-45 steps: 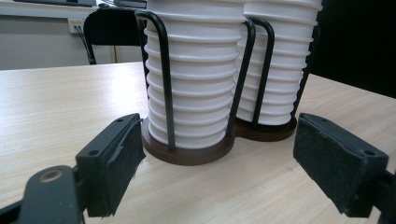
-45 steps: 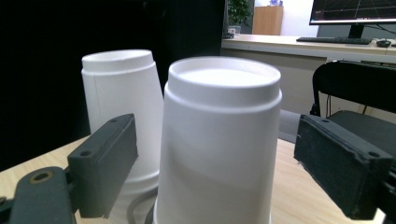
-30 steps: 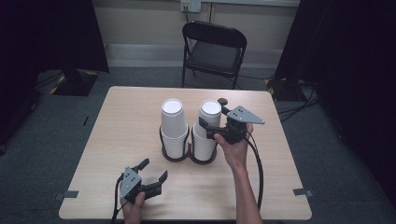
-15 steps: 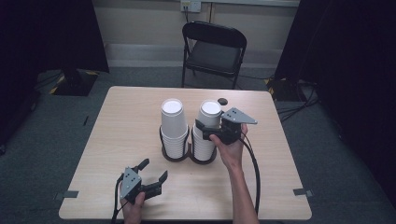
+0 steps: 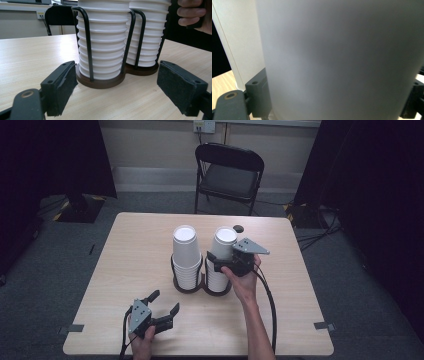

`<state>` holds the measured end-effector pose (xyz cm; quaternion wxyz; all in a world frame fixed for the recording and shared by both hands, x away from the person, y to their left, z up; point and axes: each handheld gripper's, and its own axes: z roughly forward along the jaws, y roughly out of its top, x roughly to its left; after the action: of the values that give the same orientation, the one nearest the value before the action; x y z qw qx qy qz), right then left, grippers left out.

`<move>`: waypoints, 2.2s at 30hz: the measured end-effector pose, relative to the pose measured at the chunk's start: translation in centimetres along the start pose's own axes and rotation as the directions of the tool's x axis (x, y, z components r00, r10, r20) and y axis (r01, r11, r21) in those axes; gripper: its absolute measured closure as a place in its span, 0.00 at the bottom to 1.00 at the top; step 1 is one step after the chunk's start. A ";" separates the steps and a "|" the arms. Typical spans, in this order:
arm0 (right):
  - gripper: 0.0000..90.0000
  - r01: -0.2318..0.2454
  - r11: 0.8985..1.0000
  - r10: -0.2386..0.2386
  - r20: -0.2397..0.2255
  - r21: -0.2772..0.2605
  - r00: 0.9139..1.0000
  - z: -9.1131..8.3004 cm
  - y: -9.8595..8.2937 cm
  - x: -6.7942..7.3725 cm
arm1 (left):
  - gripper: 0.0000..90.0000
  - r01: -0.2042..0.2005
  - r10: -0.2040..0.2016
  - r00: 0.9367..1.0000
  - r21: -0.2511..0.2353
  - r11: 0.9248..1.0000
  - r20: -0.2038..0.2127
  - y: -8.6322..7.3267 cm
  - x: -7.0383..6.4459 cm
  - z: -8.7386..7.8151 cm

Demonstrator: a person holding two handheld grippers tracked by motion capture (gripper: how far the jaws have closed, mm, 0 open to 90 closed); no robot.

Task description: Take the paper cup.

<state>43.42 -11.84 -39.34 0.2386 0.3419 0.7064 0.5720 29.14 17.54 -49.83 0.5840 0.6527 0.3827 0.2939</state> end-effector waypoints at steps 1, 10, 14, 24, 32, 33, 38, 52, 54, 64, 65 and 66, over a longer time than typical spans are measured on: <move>0.12 0.000 1.000 0.000 0.000 0.000 1.000 0.0 0.0 0.0 | 0.18 0.000 0.000 1.000 0.000 1.000 0.000 0.0 0.0 0.0; 0.13 -0.003 1.000 0.002 0.024 0.014 1.000 0.1 0.1 0.1 | 0.18 -0.002 0.002 1.000 0.000 1.000 -0.001 0.0 0.0 0.0; 0.14 -0.019 1.000 0.019 0.015 0.010 1.000 0.0 0.2 0.0 | 0.18 -0.002 0.002 1.000 -0.001 1.000 -0.001 0.0 0.0 0.0; 0.15 0.022 1.000 -0.022 0.038 0.009 0.999 -0.2 0.8 0.3 | 0.18 -0.011 0.011 1.000 -0.002 1.000 0.001 0.0 -0.1 0.0; 0.15 0.030 0.999 -0.029 0.053 -0.023 0.998 -0.6 1.8 0.5 | 0.18 -0.008 0.008 1.000 0.000 1.000 0.007 0.0 -0.1 0.0; 0.15 0.031 0.999 -0.029 0.053 -0.025 0.998 -0.7 1.9 0.5 | 0.18 -0.008 0.008 1.000 0.000 1.000 0.007 0.0 -0.1 0.0; 0.15 0.047 0.999 -0.046 0.052 -0.025 0.998 -0.8 2.2 0.7 | 0.18 -0.008 0.008 1.000 -0.001 1.000 0.008 0.0 -0.1 0.0; 0.15 0.061 0.997 -0.058 0.058 -0.053 0.997 -1.1 3.4 0.8 | 0.18 -0.017 0.017 1.000 -0.002 1.000 0.005 0.0 -0.1 0.0; 0.15 0.064 0.997 -0.061 0.061 -0.051 0.996 -1.2 3.5 0.9 | 0.18 -0.020 0.020 1.000 -0.001 1.000 0.005 0.0 -0.1 0.0; 0.15 0.058 0.994 -0.052 0.071 -0.091 0.996 -1.8 4.1 0.5 | 0.18 -0.015 0.015 1.000 -0.002 1.000 0.021 0.0 0.0 0.0; 0.15 0.058 0.994 -0.052 0.071 -0.091 0.996 -1.8 4.1 0.5 | 0.18 -0.015 0.015 1.000 -0.002 1.000 0.021 0.0 0.0 0.0; 0.15 0.057 0.994 -0.050 0.072 -0.092 0.996 -1.8 4.2 0.5 | 0.18 -0.015 0.016 1.000 -0.003 1.000 0.021 0.0 0.0 0.0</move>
<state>42.63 -12.19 -34.86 0.2942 0.3310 0.6789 0.5857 29.11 17.53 -49.83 0.5865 0.6579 0.3712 0.2922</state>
